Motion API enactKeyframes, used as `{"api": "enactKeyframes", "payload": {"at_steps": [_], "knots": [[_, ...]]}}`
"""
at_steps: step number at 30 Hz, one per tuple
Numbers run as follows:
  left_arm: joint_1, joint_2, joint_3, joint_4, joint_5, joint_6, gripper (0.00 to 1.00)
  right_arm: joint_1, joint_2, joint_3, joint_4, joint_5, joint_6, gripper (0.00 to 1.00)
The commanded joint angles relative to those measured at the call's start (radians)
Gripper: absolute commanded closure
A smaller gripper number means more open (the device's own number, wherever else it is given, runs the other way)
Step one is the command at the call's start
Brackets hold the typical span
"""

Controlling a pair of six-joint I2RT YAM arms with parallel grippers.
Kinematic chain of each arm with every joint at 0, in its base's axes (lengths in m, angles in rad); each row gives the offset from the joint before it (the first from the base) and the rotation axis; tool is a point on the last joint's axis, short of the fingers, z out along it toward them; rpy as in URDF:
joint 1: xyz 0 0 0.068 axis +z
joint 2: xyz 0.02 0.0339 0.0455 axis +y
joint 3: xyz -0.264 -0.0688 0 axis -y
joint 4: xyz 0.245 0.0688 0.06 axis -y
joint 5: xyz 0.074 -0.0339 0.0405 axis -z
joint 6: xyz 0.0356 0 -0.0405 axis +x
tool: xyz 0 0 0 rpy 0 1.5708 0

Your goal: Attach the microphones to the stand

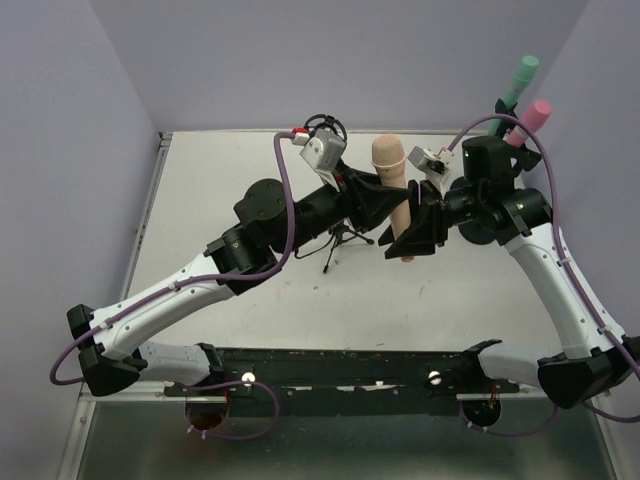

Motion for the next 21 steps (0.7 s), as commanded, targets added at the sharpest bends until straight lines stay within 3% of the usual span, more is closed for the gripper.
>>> {"api": "enactKeyframes", "payload": {"at_steps": [1, 3, 13, 21], "knots": [[-0.001, -0.057, -0.091, 0.147, 0.083, -0.034, 0.29, -0.019, -0.012, -0.004, -0.033, -0.049, 0.014, 0.8], [0.003, -0.055, -0.091, 0.146, 0.09, -0.04, 0.24, -0.021, -0.015, -0.002, -0.05, -0.051, -0.005, 0.81], [0.054, 0.017, 0.005, 0.046, 0.188, -0.106, 0.23, -0.021, -0.021, -0.01, -0.088, -0.048, -0.066, 0.81], [0.06, 0.081, 0.082, -0.003, 0.208, -0.121, 0.33, -0.021, -0.023, -0.005, -0.118, -0.049, -0.103, 0.81]]}}
